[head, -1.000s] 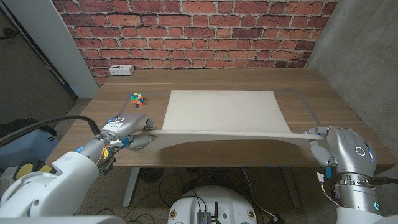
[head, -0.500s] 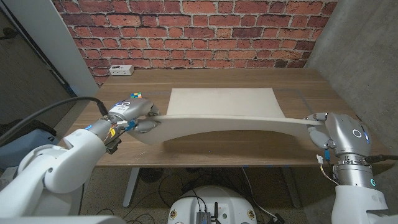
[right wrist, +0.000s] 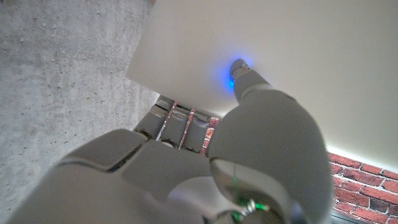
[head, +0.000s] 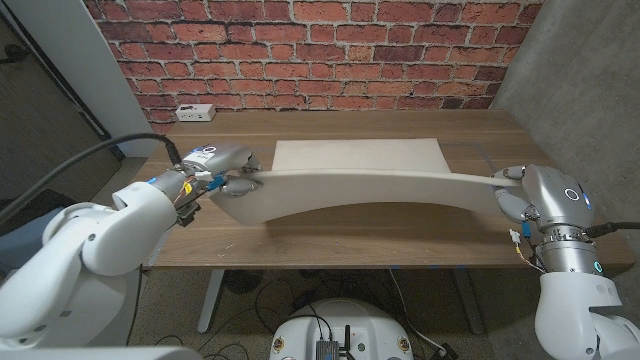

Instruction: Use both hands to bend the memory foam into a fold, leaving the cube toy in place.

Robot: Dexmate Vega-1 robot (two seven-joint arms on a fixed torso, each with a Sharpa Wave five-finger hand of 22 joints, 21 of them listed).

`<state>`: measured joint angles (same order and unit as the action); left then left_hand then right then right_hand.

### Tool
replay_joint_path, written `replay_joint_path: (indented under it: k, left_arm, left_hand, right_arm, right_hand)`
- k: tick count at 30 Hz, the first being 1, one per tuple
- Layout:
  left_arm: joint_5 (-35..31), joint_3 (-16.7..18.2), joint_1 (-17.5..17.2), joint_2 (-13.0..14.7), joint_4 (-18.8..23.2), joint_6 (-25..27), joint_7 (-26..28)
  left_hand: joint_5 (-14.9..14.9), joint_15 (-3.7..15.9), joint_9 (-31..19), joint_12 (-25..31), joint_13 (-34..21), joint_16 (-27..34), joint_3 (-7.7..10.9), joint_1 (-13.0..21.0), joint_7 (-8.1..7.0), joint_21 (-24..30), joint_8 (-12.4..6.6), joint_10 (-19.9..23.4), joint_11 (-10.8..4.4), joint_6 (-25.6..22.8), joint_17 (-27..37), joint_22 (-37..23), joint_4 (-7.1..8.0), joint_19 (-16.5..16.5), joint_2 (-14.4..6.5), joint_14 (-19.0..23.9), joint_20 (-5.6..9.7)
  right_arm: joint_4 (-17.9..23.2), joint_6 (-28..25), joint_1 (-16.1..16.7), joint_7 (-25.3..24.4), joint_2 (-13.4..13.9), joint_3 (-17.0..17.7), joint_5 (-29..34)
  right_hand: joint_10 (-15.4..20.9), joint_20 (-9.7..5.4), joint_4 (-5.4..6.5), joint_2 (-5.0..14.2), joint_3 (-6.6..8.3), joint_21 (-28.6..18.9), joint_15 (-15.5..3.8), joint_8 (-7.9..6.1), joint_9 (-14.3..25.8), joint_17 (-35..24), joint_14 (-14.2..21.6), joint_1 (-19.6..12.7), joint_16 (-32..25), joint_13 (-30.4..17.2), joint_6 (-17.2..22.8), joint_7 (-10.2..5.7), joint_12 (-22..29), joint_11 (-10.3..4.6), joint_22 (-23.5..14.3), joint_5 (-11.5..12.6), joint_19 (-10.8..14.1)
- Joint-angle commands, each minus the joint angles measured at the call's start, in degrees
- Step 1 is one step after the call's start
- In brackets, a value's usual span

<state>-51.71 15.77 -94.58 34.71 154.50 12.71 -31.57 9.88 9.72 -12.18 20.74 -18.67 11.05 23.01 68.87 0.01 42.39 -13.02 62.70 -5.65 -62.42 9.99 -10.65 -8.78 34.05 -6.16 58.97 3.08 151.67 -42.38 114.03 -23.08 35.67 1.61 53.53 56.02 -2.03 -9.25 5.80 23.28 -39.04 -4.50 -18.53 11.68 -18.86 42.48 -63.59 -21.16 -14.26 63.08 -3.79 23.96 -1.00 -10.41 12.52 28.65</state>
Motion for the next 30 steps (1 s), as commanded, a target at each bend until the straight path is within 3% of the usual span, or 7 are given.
replay_joint_path:
  k: [1,12,19,23,30]
  left_arm:
    - [1.64,-1.56,5.88,4.21,-1.06,3.79,-3.17]
    - [6.57,-6.43,16.85,11.92,-4.98,9.35,-8.29]
    - [11.25,-9.98,22.74,16.59,-8.40,12.54,-7.92]
    - [14.64,-13.17,27.22,19.57,-10.58,14.04,-7.45]
    - [18.32,-14.25,28.47,24.00,-9.86,16.26,-3.76]
  left_hand:
    - [0.48,3.37,-0.14,0.23,-0.27,-0.07,0.32,0.54,0.59,0.38,-0.40,3.75,-3.56,-0.14,0.07,-0.16,-0.03,-0.17,-1.25,0.43,3.60]
    - [0.54,3.25,-0.22,0.13,-0.72,-0.15,0.47,0.30,0.59,0.67,-0.27,3.64,-3.59,-0.03,0.01,-0.11,0.11,-0.22,-1.37,0.39,3.40]
    - [0.58,3.26,-0.27,0.02,-1.00,-0.32,0.62,0.18,0.50,0.78,-0.08,3.49,-3.43,0.32,-0.07,-0.07,0.11,-0.41,-1.36,0.12,3.33]
    - [0.62,3.25,-0.30,-0.05,-1.19,-0.37,0.75,0.16,0.34,0.83,-0.08,3.39,-3.37,0.27,-0.07,-0.05,0.12,-0.61,-1.43,-0.01,3.41]
    - [0.64,3.23,-0.33,-0.16,-1.34,-0.37,0.85,0.11,0.35,0.93,-0.06,3.28,-3.47,0.27,-0.06,-0.02,0.12,-0.69,-1.43,-0.08,3.39]
  right_arm:
    - [0.71,-0.83,-3.88,8.66,-0.98,1.73,2.24]
    - [1.73,-3.88,-9.23,20.97,1.22,3.03,3.97]
    - [1.36,-5.21,-13.17,26.91,2.43,3.77,3.36]
    - [0.80,-6.55,-16.44,31.08,4.47,3.52,3.41]
    - [1.45,-7.33,-17.62,32.62,5.76,3.47,4.49]
  right_hand:
    - [0.80,0.02,0.11,0.01,0.67,-0.43,-7.69,-0.22,0.33,0.08,0.70,-0.67,0.39,-0.34,3.33,3.42,0.44,0.13,0.01,0.42,-0.28]
    - [1.00,0.20,0.17,-0.14,1.14,-0.25,-7.51,-0.42,0.85,0.48,0.96,-0.49,1.10,-0.60,3.43,3.67,0.64,0.48,0.05,0.74,-0.88]
    - [0.84,0.24,0.30,-0.07,1.47,-0.19,-7.45,-0.38,1.06,0.69,1.01,-0.29,1.58,-0.78,3.17,3.67,0.66,0.36,0.06,0.93,-1.13]
    - [0.85,0.24,0.42,-0.12,1.52,-0.16,-7.33,-0.33,1.18,0.71,0.93,-0.06,1.81,-0.88,2.97,3.56,0.70,0.46,0.07,0.98,-1.25]
    - [0.69,0.19,0.41,-0.10,1.56,-0.06,-7.51,-0.33,1.41,0.60,0.82,-0.03,1.95,-1.00,2.71,3.58,0.68,0.43,0.07,1.06,-1.59]
